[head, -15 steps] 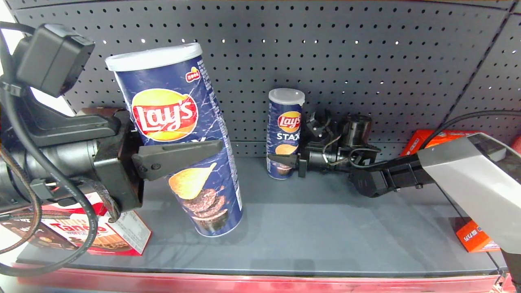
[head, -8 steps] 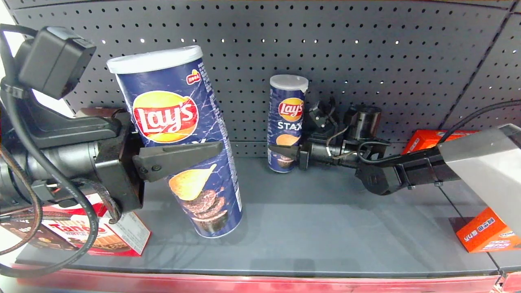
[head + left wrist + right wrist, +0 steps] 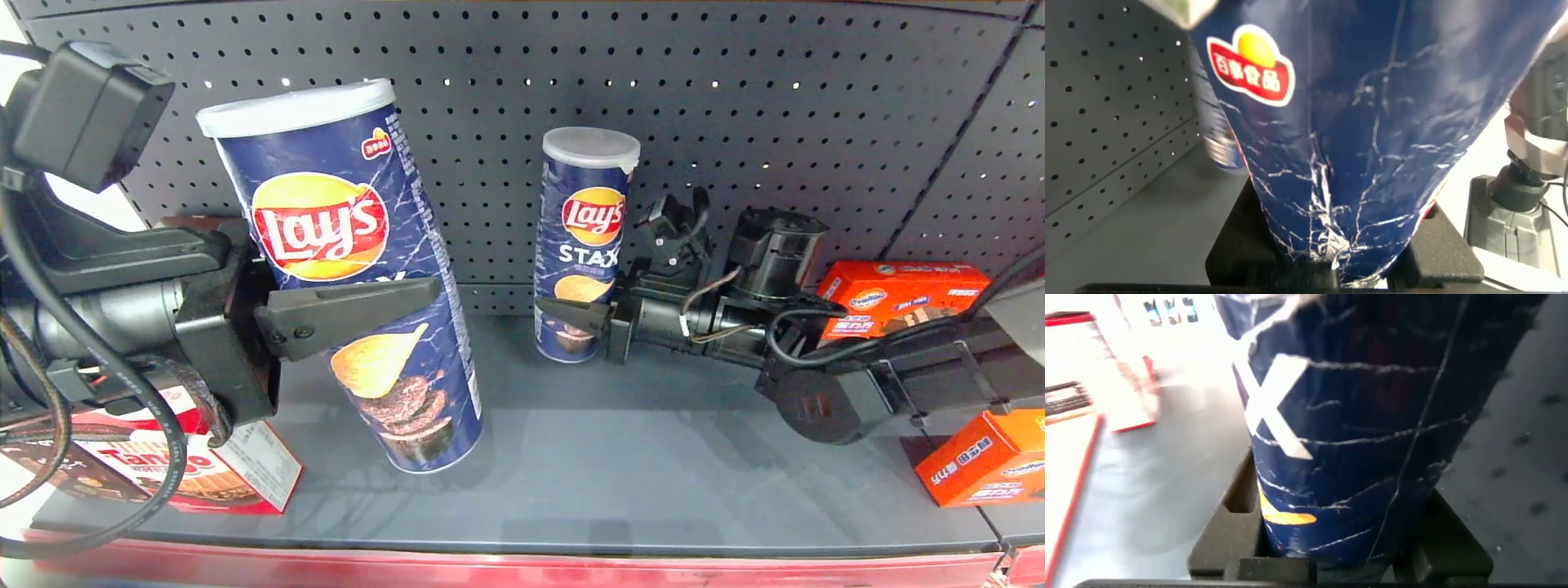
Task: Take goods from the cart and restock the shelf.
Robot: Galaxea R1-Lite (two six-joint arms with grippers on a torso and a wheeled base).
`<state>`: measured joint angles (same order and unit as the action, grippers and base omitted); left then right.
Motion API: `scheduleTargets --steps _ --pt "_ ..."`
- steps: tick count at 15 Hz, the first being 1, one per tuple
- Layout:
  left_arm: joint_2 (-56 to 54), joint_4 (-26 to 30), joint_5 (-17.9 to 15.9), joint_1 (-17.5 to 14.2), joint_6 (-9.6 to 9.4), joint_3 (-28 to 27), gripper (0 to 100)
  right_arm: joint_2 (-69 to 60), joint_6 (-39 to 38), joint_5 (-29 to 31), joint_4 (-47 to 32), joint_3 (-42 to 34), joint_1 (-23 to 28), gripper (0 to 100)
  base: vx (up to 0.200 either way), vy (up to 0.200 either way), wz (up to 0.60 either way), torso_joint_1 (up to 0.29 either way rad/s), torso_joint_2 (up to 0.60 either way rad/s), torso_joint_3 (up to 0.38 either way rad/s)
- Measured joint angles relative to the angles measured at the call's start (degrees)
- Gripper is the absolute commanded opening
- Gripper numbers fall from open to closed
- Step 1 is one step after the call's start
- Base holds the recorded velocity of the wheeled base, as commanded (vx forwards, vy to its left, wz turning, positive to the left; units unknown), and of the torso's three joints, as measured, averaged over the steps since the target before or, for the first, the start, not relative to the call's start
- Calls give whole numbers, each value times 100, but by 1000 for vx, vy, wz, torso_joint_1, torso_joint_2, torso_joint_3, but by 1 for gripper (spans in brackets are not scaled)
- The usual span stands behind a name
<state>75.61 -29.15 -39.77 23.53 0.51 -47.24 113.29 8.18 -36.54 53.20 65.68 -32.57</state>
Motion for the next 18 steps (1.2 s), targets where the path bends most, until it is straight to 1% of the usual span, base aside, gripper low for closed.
scheduleTargets --steps 4,6,9,11,14,18 --pt "-17 0 30 -85 -9 -2 0 -623 5 369 690 -1473 -416 0 0 0 0 0 0 0" --pt "-22 0 30 -93 -7 -15 0 -863 24 486 1024 -2131 -491 0 0 0 0 0 0 0" --pt "-20 2 30 -96 -9 -28 0 -1086 38 578 1727 -3117 -524 0 0 0 0 0 0 0" --pt "-17 0 30 -90 -9 -15 0 -1125 40 662 2130 -3656 -560 0 0 0 0 0 0 0" --pt "-9 0 35 -85 -9 -11 0 -1047 41 753 2404 -4041 -555 0 0 0 0 0 0 0" --pt "-11 0 35 -85 -11 11 0 -763 40 747 2771 -4100 -463 0 0 0 0 0 0 0"
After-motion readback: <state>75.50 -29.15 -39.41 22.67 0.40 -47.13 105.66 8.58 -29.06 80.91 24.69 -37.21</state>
